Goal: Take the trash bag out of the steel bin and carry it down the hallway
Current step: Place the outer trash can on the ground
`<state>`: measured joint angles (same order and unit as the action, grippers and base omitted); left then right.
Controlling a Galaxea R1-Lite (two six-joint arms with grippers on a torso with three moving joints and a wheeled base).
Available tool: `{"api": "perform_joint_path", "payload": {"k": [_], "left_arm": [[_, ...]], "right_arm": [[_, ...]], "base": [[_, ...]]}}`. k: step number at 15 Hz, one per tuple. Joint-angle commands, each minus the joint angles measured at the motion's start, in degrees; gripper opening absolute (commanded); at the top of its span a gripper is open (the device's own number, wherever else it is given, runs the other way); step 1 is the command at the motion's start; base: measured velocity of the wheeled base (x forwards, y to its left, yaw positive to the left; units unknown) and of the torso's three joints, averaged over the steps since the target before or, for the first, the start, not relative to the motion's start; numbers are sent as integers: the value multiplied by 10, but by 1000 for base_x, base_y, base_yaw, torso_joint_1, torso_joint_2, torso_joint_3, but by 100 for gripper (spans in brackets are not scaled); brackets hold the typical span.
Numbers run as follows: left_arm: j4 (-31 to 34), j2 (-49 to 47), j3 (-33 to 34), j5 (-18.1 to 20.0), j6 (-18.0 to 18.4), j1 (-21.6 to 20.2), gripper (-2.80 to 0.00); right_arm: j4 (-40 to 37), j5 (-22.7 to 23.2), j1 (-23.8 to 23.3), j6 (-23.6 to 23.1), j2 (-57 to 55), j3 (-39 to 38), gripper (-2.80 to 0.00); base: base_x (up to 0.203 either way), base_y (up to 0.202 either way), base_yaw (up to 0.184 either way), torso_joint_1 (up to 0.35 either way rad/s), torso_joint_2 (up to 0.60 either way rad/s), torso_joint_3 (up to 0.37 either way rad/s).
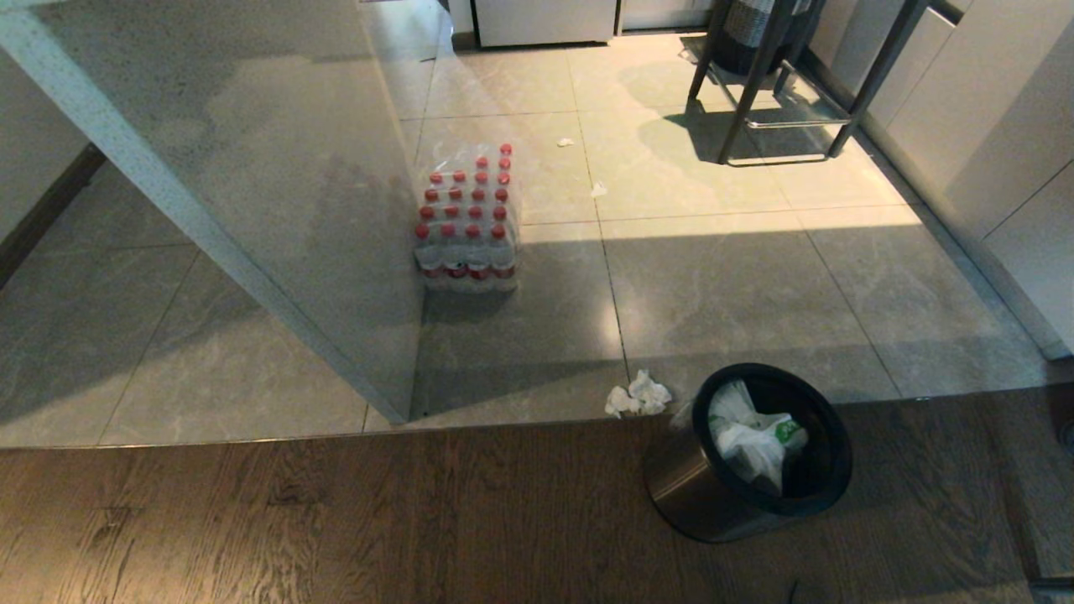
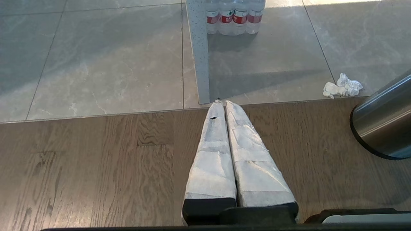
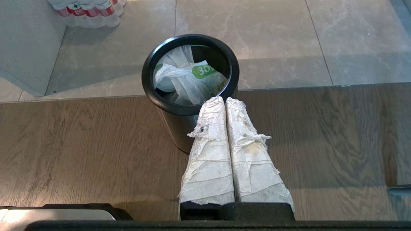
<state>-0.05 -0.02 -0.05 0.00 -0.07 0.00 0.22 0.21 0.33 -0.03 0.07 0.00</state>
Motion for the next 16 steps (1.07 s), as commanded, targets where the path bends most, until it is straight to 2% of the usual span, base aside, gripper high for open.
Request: {"api": "perform_joint_path", "payload": {"k": [1, 10, 16], "left_arm": [[0, -1, 0, 0, 0, 0, -280], [0, -1, 0, 0, -1, 0, -280], [1, -1, 0, 0, 14, 0, -280]], "right_arm": [[0, 1, 0, 0, 22, 0, -280], [0, 1, 0, -1, 22, 0, -280], [0, 0, 0, 0, 22, 0, -280]], "base": [[0, 0, 0, -2, 7, -27], [0, 0, 0, 0, 0, 0], [0, 0, 0, 0, 1, -31]]}}
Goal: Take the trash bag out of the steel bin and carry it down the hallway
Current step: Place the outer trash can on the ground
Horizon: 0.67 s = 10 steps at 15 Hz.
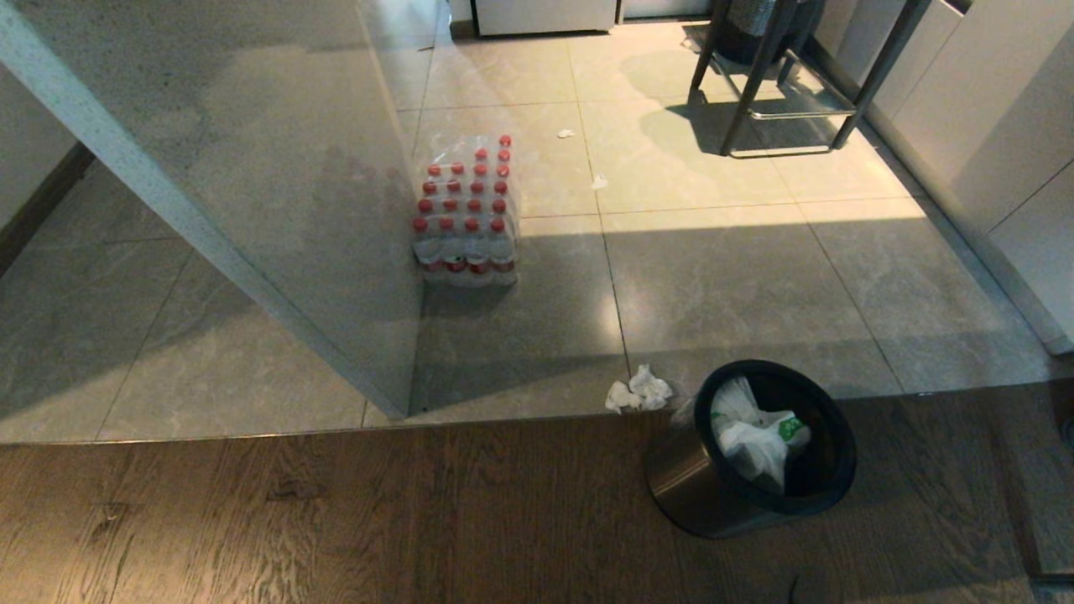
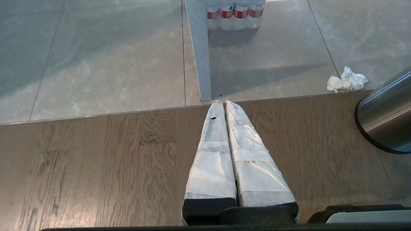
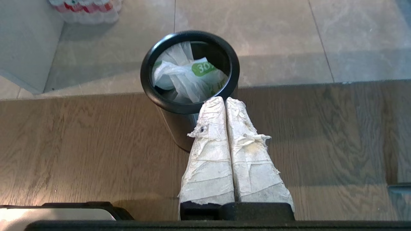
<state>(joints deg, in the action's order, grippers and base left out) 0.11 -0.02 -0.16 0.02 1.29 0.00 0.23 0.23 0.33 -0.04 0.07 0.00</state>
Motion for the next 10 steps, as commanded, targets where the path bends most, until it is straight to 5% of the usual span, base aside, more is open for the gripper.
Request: {"api": "perform_joint_path", "payload": {"k": [1, 10], "left_arm": [[0, -1, 1, 0, -1, 0, -280], [2, -1, 1, 1, -10, 0, -280]], "right_arm": [[0, 0, 0, 0, 22, 0, -280], [0, 0, 0, 0, 22, 0, -280]], "base": [[0, 0, 0, -2, 4, -154], [0, 0, 0, 1, 0, -51]]}}
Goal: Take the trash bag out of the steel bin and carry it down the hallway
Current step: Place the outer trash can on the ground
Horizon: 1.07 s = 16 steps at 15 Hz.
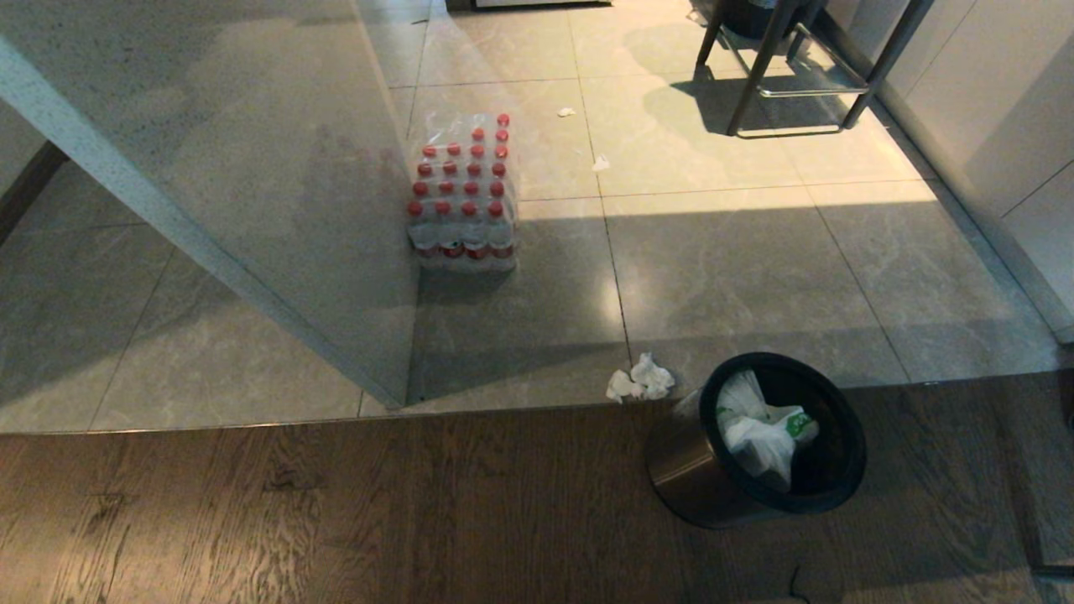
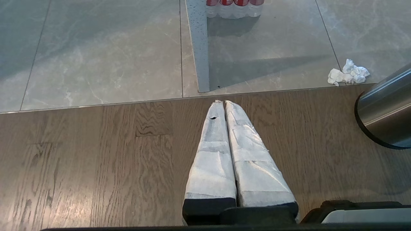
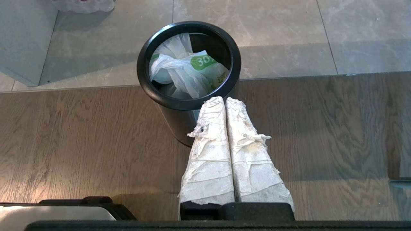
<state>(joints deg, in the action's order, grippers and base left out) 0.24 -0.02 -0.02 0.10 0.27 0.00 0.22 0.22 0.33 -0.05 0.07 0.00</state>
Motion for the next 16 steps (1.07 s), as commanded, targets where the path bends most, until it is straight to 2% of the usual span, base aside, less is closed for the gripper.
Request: {"api": "perform_joint_path", "payload": {"k": [1, 16], "left_arm": [[0, -1, -1, 0, 0, 0, -280], [0, -1, -1, 0, 0, 0, -280]], "right_arm": [[0, 0, 0, 0, 22, 0, -280], [0, 0, 0, 0, 22, 0, -280]], "base": [[0, 0, 0, 0, 0, 0], [0, 0, 0, 0, 0, 0]]}}
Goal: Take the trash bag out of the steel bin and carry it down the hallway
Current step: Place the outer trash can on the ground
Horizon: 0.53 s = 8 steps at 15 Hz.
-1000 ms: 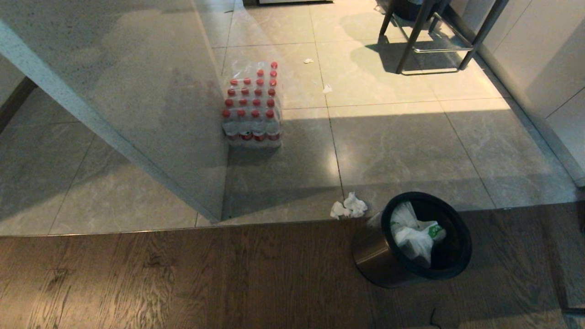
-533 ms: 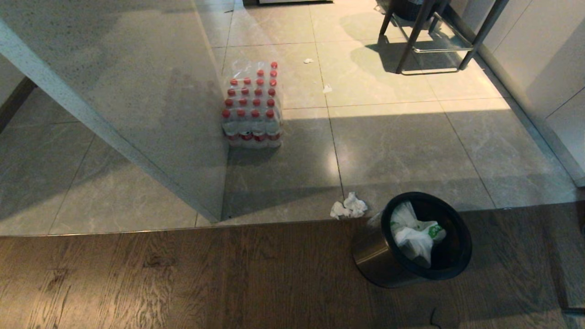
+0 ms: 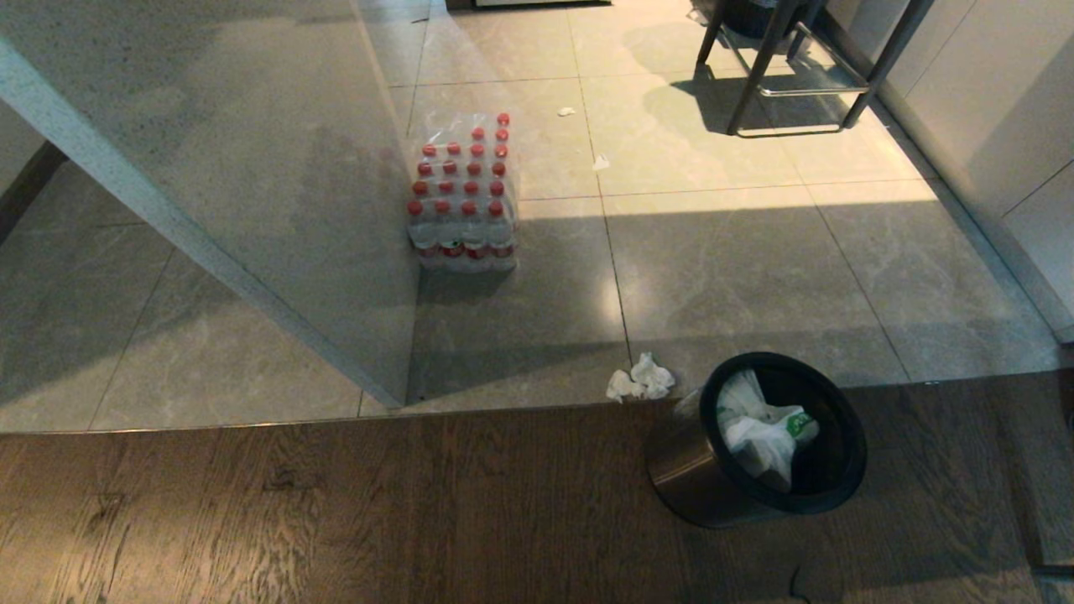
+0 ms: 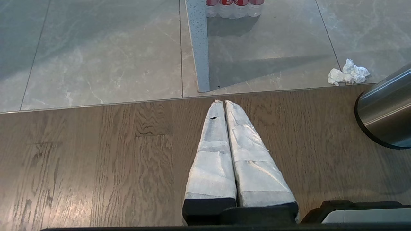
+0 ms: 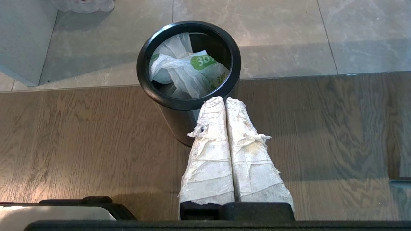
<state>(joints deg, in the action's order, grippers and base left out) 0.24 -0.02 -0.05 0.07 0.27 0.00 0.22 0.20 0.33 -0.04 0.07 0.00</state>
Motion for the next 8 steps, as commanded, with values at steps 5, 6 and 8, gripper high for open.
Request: {"api": "perform_joint_path", "payload": {"k": [5, 6, 8], "left_arm": [[0, -1, 0, 0, 0, 0, -280], [0, -1, 0, 0, 0, 0, -280], [0, -1, 0, 0, 0, 0, -280]], "right_arm": [[0, 0, 0, -1, 22, 0, -280], [0, 0, 0, 0, 22, 0, -280], [0, 0, 0, -1, 22, 0, -280]], "base": [[0, 0, 0, 0, 0, 0], [0, 0, 0, 0, 0, 0], [0, 0, 0, 0, 0, 0]]}}
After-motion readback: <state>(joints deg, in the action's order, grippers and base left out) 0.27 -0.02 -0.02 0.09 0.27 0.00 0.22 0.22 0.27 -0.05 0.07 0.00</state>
